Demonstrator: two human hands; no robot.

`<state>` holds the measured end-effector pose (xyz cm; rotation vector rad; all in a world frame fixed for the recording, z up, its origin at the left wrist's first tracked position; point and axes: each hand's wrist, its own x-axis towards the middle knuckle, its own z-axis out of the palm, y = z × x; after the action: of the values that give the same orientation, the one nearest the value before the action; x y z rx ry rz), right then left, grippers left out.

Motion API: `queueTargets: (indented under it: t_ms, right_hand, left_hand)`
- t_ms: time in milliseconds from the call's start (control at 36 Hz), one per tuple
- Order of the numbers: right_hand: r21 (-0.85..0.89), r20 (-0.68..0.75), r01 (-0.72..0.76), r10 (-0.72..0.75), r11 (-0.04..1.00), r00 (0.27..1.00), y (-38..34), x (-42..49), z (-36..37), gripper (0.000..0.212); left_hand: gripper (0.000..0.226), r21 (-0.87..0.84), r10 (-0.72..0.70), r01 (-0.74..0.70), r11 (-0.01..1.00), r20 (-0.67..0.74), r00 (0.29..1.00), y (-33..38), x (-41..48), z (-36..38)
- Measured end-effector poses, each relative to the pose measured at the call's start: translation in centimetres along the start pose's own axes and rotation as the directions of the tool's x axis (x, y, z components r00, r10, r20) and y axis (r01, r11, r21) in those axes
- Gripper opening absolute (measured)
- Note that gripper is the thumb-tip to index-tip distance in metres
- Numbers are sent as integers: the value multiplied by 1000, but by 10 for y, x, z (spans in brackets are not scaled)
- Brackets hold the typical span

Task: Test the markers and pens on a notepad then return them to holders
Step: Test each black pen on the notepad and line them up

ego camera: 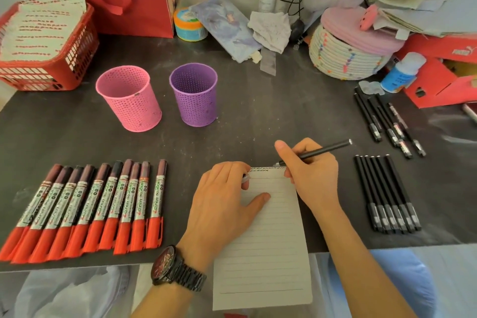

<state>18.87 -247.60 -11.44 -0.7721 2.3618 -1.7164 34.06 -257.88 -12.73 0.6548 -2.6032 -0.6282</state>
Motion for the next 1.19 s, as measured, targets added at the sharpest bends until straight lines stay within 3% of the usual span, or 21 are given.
queueTargets:
  t_ms: [167,1194]
  right_hand:
    - [-51,10,-46,47,998,999,5,2,3,30]
    - [-157,47,-6,14,988,999,4,1,5,28]
  left_hand:
    - [44,11,-14,14,1000,-8,1000,-2,1,4]
    - [43,19,-22,23,1000,-15,1000,-4,1,6]
